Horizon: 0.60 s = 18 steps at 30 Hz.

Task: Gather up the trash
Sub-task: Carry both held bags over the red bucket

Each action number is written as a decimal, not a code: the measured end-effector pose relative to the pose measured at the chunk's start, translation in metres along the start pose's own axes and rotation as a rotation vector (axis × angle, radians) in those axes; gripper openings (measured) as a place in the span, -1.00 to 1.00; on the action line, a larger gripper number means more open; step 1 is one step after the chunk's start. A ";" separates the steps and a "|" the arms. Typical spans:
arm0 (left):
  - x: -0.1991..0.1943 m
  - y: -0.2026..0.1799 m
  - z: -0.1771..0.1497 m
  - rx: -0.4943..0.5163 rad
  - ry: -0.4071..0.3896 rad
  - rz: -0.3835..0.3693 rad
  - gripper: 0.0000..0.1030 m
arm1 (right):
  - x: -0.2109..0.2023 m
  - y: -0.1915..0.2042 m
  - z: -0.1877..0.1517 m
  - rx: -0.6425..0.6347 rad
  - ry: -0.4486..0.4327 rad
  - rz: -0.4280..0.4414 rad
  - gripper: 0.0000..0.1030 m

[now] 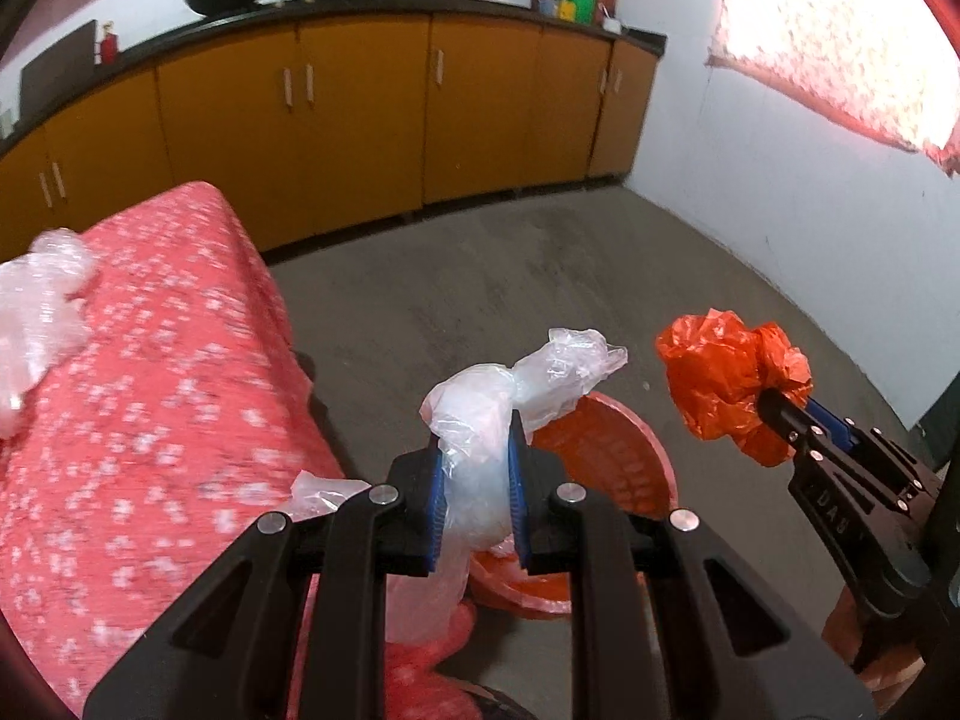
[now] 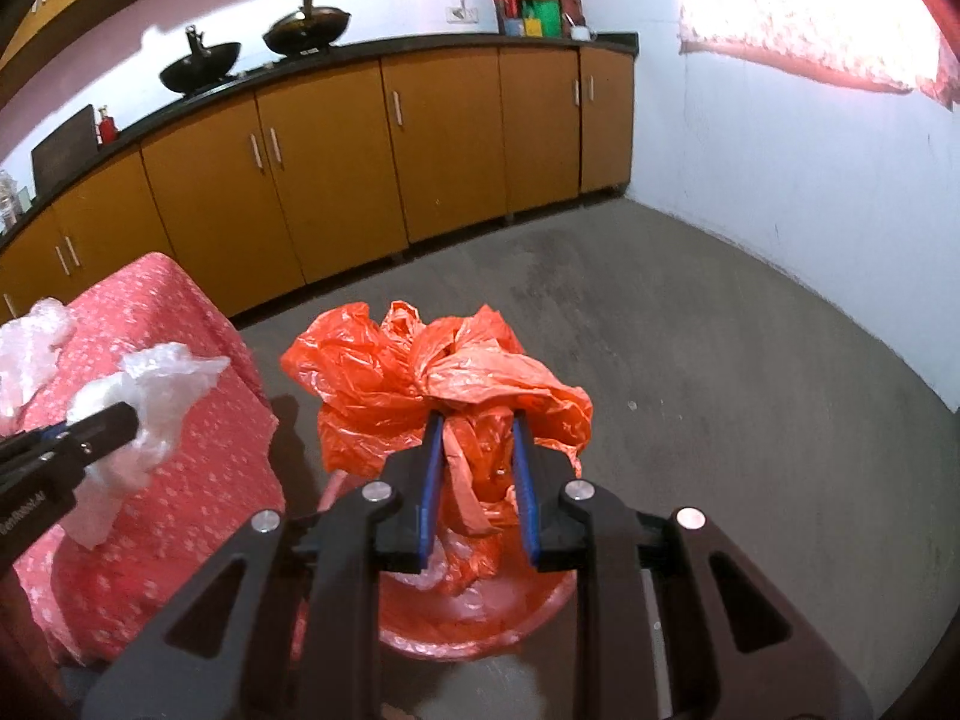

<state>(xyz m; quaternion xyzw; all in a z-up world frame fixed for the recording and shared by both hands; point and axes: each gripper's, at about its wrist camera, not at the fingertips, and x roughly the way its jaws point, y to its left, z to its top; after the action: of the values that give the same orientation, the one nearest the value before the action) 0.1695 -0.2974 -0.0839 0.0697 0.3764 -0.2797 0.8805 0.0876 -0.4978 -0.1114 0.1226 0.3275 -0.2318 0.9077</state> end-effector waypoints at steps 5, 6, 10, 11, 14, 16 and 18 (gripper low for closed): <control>0.026 -0.015 -0.001 0.015 0.050 -0.014 -0.65 | 0.016 -0.011 -0.001 0.033 0.029 -0.004 -0.56; 0.030 -0.017 -0.001 0.019 0.057 -0.015 -0.65 | 0.020 -0.012 0.000 0.037 0.032 -0.004 -0.56; 0.042 -0.023 -0.002 0.028 0.078 -0.022 -0.65 | 0.027 -0.015 -0.001 0.044 0.035 -0.006 -0.56; 0.045 -0.025 -0.001 0.030 0.083 -0.025 -0.65 | 0.029 -0.014 -0.001 0.046 0.036 -0.006 -0.56; 0.054 -0.029 0.001 0.034 0.098 -0.040 -0.65 | 0.035 -0.017 0.001 0.060 0.040 -0.006 -0.56; 0.060 -0.034 0.002 0.050 0.103 -0.046 -0.64 | 0.038 -0.017 0.000 0.074 0.043 -0.005 -0.56; 0.063 -0.037 0.002 0.056 0.101 -0.048 -0.61 | 0.041 -0.017 0.000 0.085 0.044 -0.002 -0.55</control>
<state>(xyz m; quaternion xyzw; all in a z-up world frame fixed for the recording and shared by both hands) 0.1858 -0.3561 -0.1233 0.0994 0.4137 -0.3072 0.8512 0.1063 -0.5266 -0.1392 0.1657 0.3375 -0.2434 0.8941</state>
